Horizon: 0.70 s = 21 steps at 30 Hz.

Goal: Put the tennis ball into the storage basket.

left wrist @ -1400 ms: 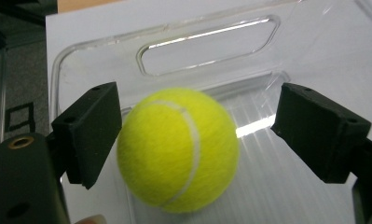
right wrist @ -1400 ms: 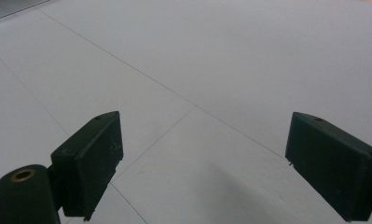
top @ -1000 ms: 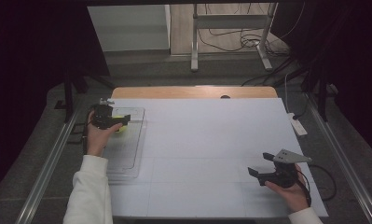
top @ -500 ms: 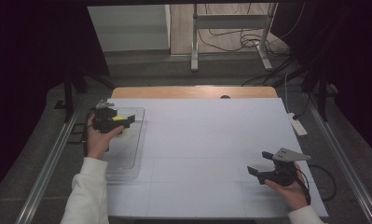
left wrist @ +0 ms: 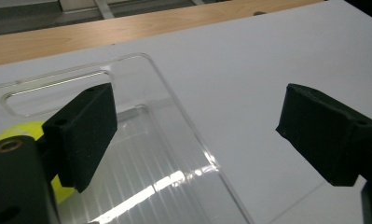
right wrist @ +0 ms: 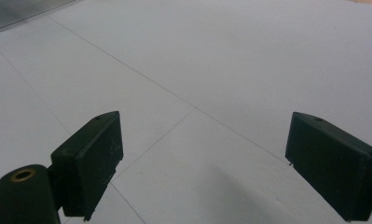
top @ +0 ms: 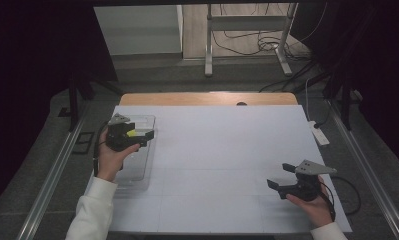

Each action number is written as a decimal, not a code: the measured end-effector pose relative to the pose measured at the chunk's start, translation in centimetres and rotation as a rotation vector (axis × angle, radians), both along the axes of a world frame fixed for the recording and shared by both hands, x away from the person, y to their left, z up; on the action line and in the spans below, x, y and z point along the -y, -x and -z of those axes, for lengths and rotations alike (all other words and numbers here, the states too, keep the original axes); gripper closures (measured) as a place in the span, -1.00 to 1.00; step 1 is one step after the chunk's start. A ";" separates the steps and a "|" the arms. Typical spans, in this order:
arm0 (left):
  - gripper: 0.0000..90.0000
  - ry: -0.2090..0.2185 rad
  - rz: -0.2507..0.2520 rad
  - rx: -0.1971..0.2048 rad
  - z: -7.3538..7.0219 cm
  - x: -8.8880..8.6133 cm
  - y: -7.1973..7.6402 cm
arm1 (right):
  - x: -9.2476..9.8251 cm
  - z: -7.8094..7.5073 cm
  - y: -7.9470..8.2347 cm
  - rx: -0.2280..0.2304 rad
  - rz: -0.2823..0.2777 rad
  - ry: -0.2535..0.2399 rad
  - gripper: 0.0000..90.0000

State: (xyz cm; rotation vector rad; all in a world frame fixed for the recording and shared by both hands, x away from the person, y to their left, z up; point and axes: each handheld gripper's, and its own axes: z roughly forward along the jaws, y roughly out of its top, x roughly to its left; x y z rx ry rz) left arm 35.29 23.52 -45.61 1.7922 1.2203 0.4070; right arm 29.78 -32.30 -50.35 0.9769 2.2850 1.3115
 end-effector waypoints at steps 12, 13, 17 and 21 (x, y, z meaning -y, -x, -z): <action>-0.71 0.038 0.056 0.007 0.2 0.6 2.9 | -0.3 -0.2 0.3 0.006 0.006 0.000 -0.75; -0.72 0.038 0.060 0.011 0.1 0.7 3.2 | -0.3 -0.2 0.3 0.006 0.004 0.002 -0.75; -0.72 0.022 0.073 0.025 0.0 0.9 4.4 | -0.4 -0.2 0.1 0.003 0.001 0.001 -0.75; -0.72 0.015 0.078 0.028 0.3 1.1 5.2 | -0.3 -0.2 0.1 0.006 0.002 0.000 -0.75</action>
